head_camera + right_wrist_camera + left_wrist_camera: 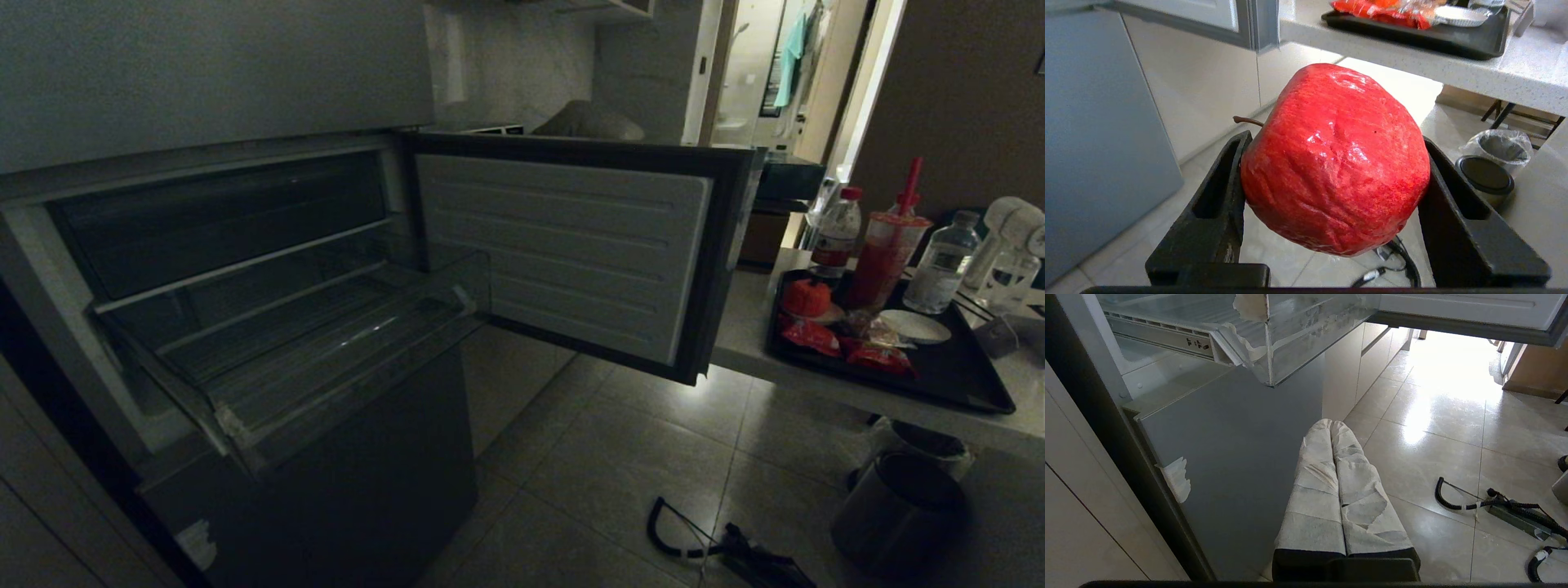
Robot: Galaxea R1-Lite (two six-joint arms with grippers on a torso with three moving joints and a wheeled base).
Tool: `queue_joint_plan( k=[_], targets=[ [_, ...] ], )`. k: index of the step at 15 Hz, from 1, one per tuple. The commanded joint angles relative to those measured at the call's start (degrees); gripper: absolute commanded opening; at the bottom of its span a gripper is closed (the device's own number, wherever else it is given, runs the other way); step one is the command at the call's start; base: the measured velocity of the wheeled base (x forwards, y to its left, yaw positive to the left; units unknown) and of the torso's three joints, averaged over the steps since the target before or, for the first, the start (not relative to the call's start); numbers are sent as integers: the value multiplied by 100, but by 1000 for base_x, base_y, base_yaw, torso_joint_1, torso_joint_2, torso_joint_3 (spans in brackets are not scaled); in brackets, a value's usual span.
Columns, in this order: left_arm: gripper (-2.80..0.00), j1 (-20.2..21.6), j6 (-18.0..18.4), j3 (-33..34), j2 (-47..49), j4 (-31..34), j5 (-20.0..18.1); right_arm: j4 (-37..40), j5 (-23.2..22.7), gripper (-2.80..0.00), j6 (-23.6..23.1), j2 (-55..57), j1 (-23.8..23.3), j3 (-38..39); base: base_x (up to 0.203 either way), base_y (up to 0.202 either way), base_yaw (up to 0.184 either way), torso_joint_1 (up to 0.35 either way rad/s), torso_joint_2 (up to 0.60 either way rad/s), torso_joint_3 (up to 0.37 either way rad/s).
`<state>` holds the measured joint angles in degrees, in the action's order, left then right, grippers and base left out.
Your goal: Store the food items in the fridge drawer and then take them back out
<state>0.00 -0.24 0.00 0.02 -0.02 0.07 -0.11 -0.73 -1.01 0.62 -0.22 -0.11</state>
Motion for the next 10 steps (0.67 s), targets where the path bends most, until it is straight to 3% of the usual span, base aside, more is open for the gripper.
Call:
queue_joint_plan(
  k=[1,6,10],
  targets=[
    [-280,0,-2,0,-2,-6,1,11,6,-280,5,-62,4,2,0,0,0,0,0,0],
    [-280,0,-20,0,-2,-6,1,11,47,-280,22,-62,4,2,0,0,0,0,0,0],
    [-280,0,-20,0,-2,-6,1,11,56,-280,40,-62,4,2,2,-8,133,3,-2,2]
  ],
)
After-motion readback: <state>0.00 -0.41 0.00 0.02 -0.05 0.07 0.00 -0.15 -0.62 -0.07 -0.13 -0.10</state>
